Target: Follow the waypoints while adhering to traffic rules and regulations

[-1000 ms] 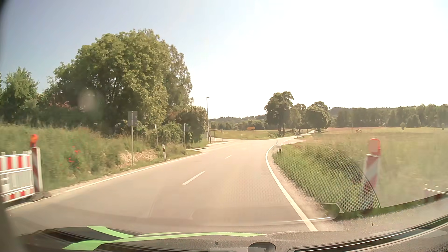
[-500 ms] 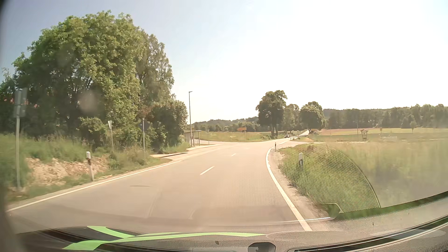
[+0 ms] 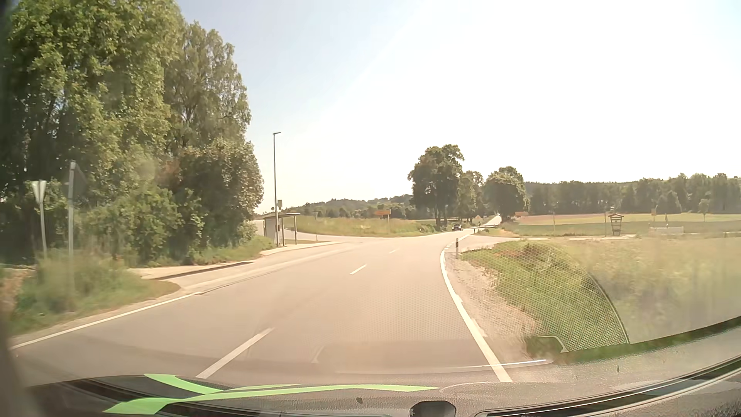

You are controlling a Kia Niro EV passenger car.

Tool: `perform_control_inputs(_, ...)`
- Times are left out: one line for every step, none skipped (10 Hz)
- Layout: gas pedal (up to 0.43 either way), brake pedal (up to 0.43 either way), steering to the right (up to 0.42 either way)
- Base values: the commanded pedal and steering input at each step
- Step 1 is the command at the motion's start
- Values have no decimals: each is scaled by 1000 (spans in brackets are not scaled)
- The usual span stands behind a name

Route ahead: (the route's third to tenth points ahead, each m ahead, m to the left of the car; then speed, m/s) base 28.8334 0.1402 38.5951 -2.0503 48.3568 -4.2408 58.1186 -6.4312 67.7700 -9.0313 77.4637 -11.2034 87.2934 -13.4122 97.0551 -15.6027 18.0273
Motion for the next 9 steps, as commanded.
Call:
perform_control_inputs(197, 0, 20)
perform_control_inputs(197, 0, 20)
perform_control_inputs(189, 0, 20)
perform_control_inputs(169, 0, 20)
perform_control_inputs(157, 0, 20)
perform_control_inputs(150, 0, 20)
perform_control_inputs(150, 0, 20)
perform_control_inputs(157, 0, 20)
perform_control_inputs(157, 0, 20)
